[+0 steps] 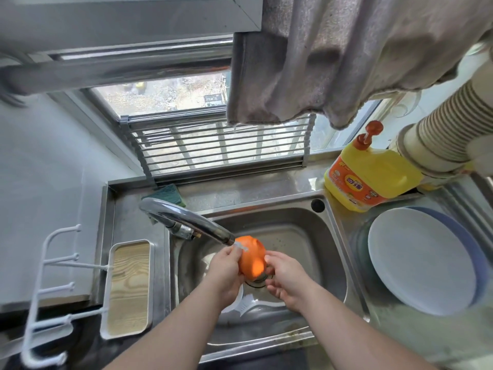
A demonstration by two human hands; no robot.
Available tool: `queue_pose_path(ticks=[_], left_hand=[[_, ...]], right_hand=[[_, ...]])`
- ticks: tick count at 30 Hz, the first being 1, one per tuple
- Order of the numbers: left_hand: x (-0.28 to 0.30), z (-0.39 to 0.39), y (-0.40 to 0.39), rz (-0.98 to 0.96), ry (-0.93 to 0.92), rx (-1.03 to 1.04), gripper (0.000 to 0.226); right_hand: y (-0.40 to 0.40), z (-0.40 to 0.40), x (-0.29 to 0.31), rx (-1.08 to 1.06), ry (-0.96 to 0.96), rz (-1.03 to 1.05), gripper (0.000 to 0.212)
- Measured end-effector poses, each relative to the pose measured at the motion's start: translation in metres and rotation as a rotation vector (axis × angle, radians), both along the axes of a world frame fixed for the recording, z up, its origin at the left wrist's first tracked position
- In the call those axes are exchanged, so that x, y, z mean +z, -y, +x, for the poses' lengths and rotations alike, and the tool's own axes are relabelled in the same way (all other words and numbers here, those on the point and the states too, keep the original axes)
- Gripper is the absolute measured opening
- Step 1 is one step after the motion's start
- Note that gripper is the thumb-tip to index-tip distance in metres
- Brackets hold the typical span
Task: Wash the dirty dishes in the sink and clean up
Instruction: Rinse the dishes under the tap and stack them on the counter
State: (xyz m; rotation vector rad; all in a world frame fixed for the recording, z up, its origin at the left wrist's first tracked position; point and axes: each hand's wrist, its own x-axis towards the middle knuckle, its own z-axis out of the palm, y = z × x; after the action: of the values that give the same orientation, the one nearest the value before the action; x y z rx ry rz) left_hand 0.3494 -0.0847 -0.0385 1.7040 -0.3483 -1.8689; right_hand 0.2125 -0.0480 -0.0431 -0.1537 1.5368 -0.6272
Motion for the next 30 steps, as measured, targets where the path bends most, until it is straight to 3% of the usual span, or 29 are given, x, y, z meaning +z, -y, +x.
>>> queue_pose_path(ticks=[4,7,12,16,23,25,27,29,30], left_hand=[[0.002,0.000,0.008,0.192,-0.183,0.280,0.019],[0.007,0.004,0.010,0.240,-0.311,0.418,0.034],[0.010,0.017,0.007,0.312,-0.248,0.577,0.044],[0.005,0.027,0.001,0.339,-0.257,0.579,0.043],[0.001,0.026,-0.011,0.391,-0.263,0.376,0.043],[0.010,0.022,-0.011,0.428,-0.259,0.310,0.049],[0.019,0.018,-0.009,0.461,-0.269,0.234,0.056],[0.017,0.018,-0.008,0.500,-0.280,0.161,0.059],[0.014,0.019,-0.009,0.512,-0.303,0.127,0.062]], right_hand=[[-0.011,0.004,0.003,0.034,-0.029,-0.084,0.039],[-0.017,0.006,0.008,0.070,-0.032,-0.150,0.042],[-0.018,0.010,0.015,0.117,0.006,-0.194,0.050],[-0.013,0.012,0.020,0.146,-0.004,-0.201,0.068],[-0.012,0.010,0.021,0.130,-0.021,-0.194,0.071],[-0.017,0.003,0.026,0.329,-0.183,-0.306,0.083],[-0.020,-0.006,0.029,0.711,-0.517,-0.393,0.088],[-0.020,-0.008,0.034,0.966,-0.750,-0.452,0.079],[-0.019,-0.009,0.033,0.994,-0.788,-0.479,0.073]])
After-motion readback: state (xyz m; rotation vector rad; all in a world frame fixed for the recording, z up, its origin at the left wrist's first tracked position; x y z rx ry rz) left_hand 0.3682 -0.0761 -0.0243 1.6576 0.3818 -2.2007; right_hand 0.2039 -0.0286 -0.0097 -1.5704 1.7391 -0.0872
